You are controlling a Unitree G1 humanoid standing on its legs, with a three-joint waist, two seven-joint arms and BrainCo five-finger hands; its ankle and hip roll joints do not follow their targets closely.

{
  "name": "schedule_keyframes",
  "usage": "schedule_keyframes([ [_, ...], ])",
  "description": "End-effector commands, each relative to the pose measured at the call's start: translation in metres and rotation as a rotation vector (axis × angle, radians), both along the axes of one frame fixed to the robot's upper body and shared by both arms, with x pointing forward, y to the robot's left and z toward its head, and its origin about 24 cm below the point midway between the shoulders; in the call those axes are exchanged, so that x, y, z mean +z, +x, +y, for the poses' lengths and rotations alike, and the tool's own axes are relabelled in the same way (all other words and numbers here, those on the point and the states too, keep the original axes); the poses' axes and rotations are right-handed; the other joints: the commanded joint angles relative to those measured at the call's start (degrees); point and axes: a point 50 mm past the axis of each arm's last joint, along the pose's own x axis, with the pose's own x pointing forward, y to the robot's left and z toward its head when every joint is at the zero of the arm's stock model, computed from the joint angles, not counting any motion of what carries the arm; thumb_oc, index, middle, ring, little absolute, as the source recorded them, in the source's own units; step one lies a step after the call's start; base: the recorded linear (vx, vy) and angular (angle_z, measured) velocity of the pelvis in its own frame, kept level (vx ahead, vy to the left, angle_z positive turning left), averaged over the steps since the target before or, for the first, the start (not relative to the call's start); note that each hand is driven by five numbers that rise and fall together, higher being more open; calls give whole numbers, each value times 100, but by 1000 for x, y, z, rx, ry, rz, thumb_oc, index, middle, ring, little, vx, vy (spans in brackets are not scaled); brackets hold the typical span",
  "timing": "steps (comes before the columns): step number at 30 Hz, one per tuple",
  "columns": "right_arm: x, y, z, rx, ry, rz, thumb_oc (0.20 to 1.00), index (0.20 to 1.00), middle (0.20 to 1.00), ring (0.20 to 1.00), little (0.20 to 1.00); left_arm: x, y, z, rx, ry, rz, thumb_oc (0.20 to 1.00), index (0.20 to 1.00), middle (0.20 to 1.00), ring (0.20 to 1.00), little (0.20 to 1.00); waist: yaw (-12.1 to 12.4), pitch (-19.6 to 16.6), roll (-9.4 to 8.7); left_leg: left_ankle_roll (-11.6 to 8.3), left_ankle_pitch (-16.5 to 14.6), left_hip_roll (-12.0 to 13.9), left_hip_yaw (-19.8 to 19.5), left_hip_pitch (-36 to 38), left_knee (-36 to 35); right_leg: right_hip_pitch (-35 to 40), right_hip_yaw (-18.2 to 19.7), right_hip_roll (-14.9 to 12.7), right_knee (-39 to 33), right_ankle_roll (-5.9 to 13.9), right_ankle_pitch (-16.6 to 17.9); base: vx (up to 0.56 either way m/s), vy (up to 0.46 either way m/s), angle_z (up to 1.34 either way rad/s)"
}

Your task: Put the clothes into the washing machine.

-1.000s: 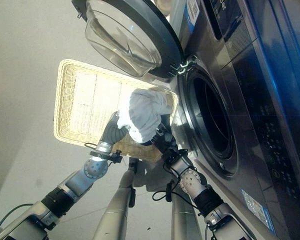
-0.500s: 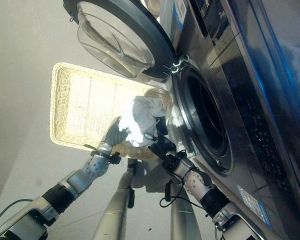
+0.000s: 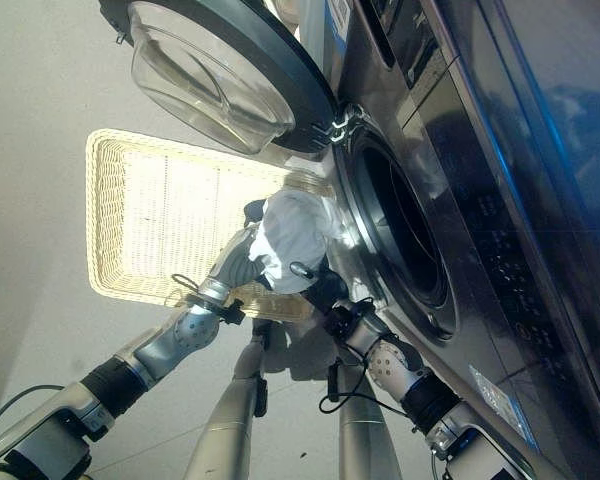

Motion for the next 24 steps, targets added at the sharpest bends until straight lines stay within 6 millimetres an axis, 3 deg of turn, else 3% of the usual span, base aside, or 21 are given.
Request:
schedule_keyframes([
  [1, 35, -12, 21, 41, 189, -96, 1000, 1000, 1000, 1000, 1000, 15, -27, -30, -200, 29, -150, 200, 200, 200, 200, 200, -142, -101, 92, 302, 483, -410, 109, -220, -177, 58, -349, 97, -88, 335, 329, -2, 26, -5],
  [12, 31, -7, 11, -102, 436, -25, 1000, 1000, 1000, 1000, 1000, -7, -24, -42, -236, 170, -13, 200, 200, 200, 200, 200, -227, -101, 78, 319, 498, -393, 205, -170, -261, 82, -264, 134, -112, 356, 363, -3, 12, -4],
  [13, 31, -7, 11, -110, 439, -27, 925, 925, 925, 925, 925, -8, -24, -42, -240, 175, -5, 200, 200, 200, 200, 200, -230, -101, 81, 319, 498, -390, 211, -166, -261, 86, -262, 130, -113, 359, 364, 0, -7, -4],
  [14, 30, -7, 10, -128, 431, -32, 304, 304, 304, 304, 304, -11, -24, -42, -249, 187, 13, 200, 200, 200, 200, 200, -240, -101, 88, 319, 499, -387, 219, -166, -260, 86, -249, 130, -111, 360, 371, -1, -8, -4],
  [15, 29, -6, 9, -138, 422, -36, 200, 200, 200, 200, 200, -12, -24, -43, -254, 196, 24, 200, 200, 200, 200, 200, -240, -101, 96, 322, 502, -390, 215, -167, -262, 87, -240, 129, -113, 362, 377, 0, 0, 0],
  [19, 27, -6, 8, -139, 408, -46, 200, 200, 200, 200, 200, -17, -25, -43, -254, 198, 54, 200, 200, 200, 200, 200, -234, -101, 108, 323, 500, -391, 195, -180, -250, 78, -226, 130, -94, 357, 371, 0, 0, 0],
  [20, 26, -5, 8, -134, 387, -52, 200, 200, 200, 200, 200, -21, -23, -41, -230, 179, 88, 235, 235, 235, 235, 235, -227, -101, 115, 327, 501, -391, 172, -183, -243, 87, -216, 130, -70, 350, 353, 0, 0, 0],
  [21, 26, -5, 8, -134, 386, -52, 200, 200, 200, 200, 200, -21, -22, -41, -228, 176, 90, 379, 379, 379, 379, 379, -226, -101, 116, 327, 501, -391, 169, -184, -242, 87, -217, 131, -66, 349, 350, 0, 0, 0],
  [22, 24, -5, 8, -132, 375, -53, 200, 200, 200, 200, 200, -23, -21, -39, -199, 159, 95, 859, 859, 859, 859, 859, -220, -101, 121, 328, 503, -394, 152, -191, -230, 87, -211, 138, -40, 344, 328, 0, 0, 0],
  [23, 23, -5, 8, -133, 364, -53, 200, 200, 200, 200, 200, -25, -19, -37, -180, 138, 106, 1000, 1000, 1000, 1000, 1000, -214, -101, 125, 329, 501, -395, 136, -192, -221, 90, -211, 138, -22, 343, 312, 0, 0, 0],
  [24, 22, -5, 8, -136, 357, -53, 200, 200, 200, 200, 200, -26, -18, -35, -160, 104, 119, 1000, 1000, 1000, 1000, 1000, -207, -101, 126, 330, 499, -396, 121, -194, -211, 93, -211, 139, -6, 341, 297, -1, -34, 1],
])
